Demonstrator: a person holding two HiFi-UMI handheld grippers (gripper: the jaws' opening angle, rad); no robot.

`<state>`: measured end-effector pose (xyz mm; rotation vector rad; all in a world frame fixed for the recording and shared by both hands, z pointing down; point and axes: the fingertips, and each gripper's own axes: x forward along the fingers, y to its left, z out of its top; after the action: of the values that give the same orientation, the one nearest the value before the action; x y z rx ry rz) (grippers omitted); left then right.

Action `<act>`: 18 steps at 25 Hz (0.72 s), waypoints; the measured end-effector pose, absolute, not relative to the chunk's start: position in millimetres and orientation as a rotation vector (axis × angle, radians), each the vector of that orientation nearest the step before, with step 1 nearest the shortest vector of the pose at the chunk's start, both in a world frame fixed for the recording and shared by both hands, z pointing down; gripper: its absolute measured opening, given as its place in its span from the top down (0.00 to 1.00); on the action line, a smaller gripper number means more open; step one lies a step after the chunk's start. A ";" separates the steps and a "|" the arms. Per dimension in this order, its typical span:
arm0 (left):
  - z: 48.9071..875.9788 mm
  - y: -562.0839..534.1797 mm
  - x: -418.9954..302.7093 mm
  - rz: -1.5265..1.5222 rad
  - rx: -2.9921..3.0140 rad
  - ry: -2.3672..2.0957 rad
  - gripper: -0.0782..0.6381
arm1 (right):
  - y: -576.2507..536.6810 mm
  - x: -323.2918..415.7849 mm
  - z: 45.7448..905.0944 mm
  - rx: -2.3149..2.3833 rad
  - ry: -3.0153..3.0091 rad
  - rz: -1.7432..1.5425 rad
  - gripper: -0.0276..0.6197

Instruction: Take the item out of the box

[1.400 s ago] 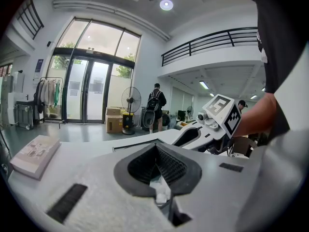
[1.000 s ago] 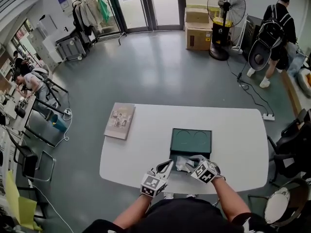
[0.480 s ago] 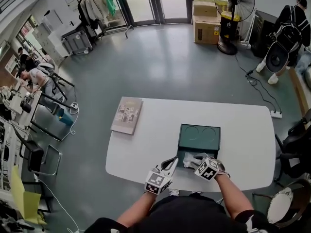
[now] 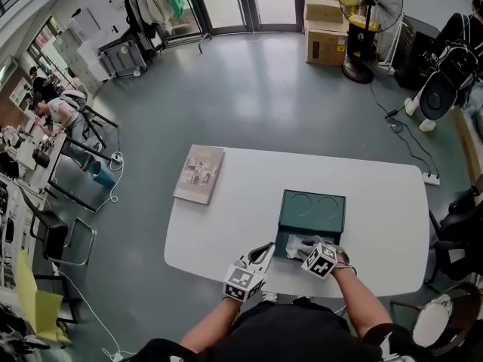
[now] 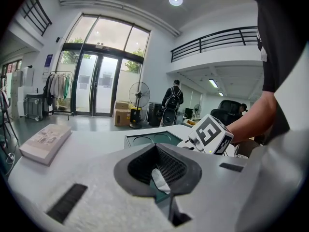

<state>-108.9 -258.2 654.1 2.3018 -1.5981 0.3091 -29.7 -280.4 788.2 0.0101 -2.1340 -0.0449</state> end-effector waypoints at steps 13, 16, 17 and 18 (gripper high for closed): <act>651.8 -253.6 -116.1 0.300 2.274 -1.635 0.88 | -276.6 -29.6 807.3 -0.039 -2.064 -0.077 0.78; 656.1 -252.2 -114.7 0.305 2.273 -1.631 0.88 | -276.4 -29.0 811.2 -0.045 -2.062 -0.090 0.79; 656.5 -252.4 -114.0 0.304 2.275 -1.628 0.88 | -276.8 -28.9 812.1 -0.046 -2.064 -0.091 0.79; 655.6 -252.9 -113.9 0.303 2.278 -1.628 0.88 | -277.2 -29.4 812.6 -0.047 -2.067 -0.092 0.80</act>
<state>-113.9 -252.9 655.6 2.2776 -1.6281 0.3032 -29.4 -277.2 812.6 -0.0473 -2.0667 -0.0920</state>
